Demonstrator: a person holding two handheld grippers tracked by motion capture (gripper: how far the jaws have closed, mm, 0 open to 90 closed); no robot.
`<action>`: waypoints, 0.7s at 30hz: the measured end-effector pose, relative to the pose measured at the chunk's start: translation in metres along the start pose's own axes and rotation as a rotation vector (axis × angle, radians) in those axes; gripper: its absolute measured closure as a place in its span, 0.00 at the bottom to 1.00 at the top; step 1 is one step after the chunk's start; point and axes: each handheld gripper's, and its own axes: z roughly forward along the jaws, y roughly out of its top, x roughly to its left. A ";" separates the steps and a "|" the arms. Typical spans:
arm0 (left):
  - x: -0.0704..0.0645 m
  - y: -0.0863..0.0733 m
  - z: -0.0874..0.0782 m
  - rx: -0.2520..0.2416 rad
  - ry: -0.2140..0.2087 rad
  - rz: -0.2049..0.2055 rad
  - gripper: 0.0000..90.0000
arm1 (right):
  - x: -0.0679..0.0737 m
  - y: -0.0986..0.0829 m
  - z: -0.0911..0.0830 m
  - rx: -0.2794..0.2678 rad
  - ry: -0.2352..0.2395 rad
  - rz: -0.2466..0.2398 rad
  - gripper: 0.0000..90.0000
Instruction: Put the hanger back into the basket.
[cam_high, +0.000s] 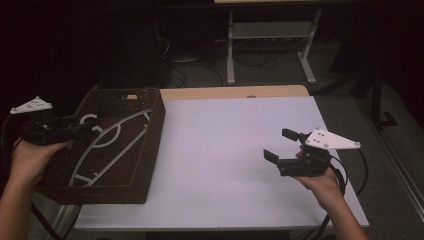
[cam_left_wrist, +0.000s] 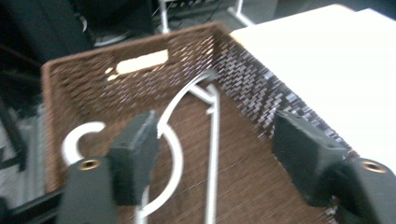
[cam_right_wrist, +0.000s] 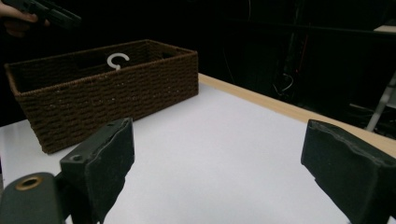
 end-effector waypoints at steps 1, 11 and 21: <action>0.000 0.000 0.000 0.000 0.000 0.000 0.33 | 0.000 0.002 0.000 -0.003 0.001 -0.001 0.10; -0.050 0.011 0.007 -0.116 -0.102 0.015 0.20 | -0.002 0.013 0.001 -0.022 0.008 -0.020 0.08; -0.098 0.010 0.024 -0.200 -0.214 0.030 0.13 | -0.003 0.022 0.004 -0.037 0.009 -0.019 0.06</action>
